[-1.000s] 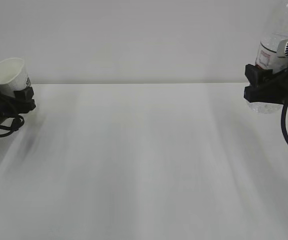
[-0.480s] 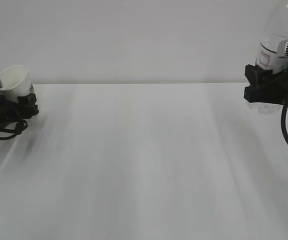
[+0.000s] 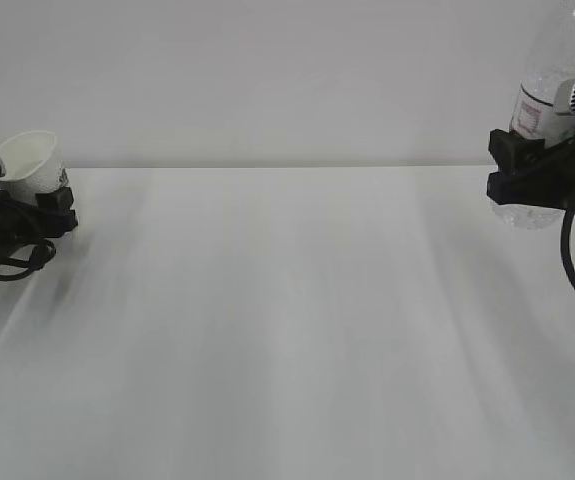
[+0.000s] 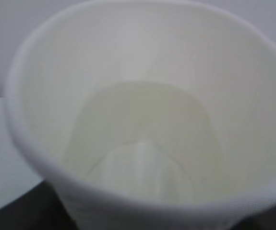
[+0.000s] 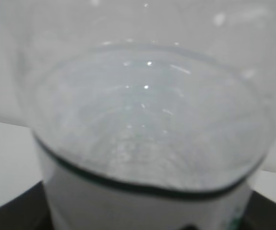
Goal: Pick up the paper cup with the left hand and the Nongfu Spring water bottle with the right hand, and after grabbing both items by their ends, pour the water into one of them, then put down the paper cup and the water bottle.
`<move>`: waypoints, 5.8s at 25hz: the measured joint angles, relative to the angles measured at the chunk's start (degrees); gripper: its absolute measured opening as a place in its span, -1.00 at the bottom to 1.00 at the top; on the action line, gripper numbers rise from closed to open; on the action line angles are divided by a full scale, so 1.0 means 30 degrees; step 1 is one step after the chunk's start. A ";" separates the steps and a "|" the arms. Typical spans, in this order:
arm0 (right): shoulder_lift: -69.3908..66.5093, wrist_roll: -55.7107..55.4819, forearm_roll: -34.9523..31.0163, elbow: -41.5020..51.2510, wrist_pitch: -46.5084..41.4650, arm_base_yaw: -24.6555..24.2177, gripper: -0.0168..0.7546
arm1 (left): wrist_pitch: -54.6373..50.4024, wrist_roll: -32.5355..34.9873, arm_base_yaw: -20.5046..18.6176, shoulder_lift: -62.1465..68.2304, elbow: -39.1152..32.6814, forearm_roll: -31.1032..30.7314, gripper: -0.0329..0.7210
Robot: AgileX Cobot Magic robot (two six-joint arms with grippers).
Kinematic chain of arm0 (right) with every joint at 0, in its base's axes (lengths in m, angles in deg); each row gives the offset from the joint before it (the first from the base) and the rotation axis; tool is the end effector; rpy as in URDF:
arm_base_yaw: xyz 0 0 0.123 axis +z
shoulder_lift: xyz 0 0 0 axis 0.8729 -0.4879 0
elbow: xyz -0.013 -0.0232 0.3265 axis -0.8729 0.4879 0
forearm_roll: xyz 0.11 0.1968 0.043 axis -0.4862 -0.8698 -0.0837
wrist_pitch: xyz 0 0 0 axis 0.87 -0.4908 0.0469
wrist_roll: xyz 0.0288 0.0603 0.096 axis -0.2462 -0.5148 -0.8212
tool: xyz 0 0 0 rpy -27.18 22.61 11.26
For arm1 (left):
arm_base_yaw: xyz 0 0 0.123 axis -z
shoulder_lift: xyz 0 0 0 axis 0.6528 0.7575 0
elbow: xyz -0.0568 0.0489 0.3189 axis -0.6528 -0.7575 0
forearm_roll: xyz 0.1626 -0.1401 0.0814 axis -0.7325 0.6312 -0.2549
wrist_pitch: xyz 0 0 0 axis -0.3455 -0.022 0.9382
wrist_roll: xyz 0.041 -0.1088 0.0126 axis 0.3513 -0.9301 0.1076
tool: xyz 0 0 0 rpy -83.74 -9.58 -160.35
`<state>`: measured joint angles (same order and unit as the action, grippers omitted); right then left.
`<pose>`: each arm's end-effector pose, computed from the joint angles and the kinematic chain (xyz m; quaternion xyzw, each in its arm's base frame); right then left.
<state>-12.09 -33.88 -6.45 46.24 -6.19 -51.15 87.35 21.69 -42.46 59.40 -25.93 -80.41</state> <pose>0.3091 0.0472 0.2596 -0.0915 0.7565 0.0011 0.6476 0.4488 0.0056 0.1170 -0.0247 0.7800 -0.0431 0.6239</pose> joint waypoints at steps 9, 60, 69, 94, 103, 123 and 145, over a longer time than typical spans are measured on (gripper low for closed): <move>0.0000 -0.0470 0.0000 0.0000 -0.0013 0.0000 0.25 | -0.0243 0.0000 0.0000 0.0030 0.0085 -0.0104 0.86; 0.0000 -0.0594 0.0043 0.0000 -0.0215 0.0000 0.25 | 0.2360 0.0000 0.0000 -1.0938 -1.0510 -0.0907 0.65; 0.0000 -0.0594 0.0043 0.0000 -0.0553 0.0000 0.25 | 0.1321 0.0000 0.0000 -1.2095 -1.0524 -0.0824 0.65; -0.3113 -0.0594 -0.0104 -0.0151 0.1846 0.0000 0.25 | 0.1291 0.0000 0.0000 -1.2095 -1.0524 -0.0940 0.62; -0.5365 -0.0594 -0.0664 -0.1406 0.2381 0.0000 0.25 | 0.1291 0.0000 0.0000 -1.2095 -1.0524 -0.1045 0.62; -0.9604 -0.0594 -0.0699 -0.5726 0.2528 0.0000 0.25 | 0.1291 0.0000 0.0000 -1.2095 -1.0524 -0.1070 0.62; -1.2749 -0.0475 -0.0708 -0.8153 0.3674 0.0000 0.29 | 0.1291 0.0194 0.0000 -1.2095 -1.0524 -0.1070 0.62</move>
<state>-50.33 -35.30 -8.57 21.78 4.83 -51.15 91.23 22.27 -42.46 23.12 -57.50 -83.62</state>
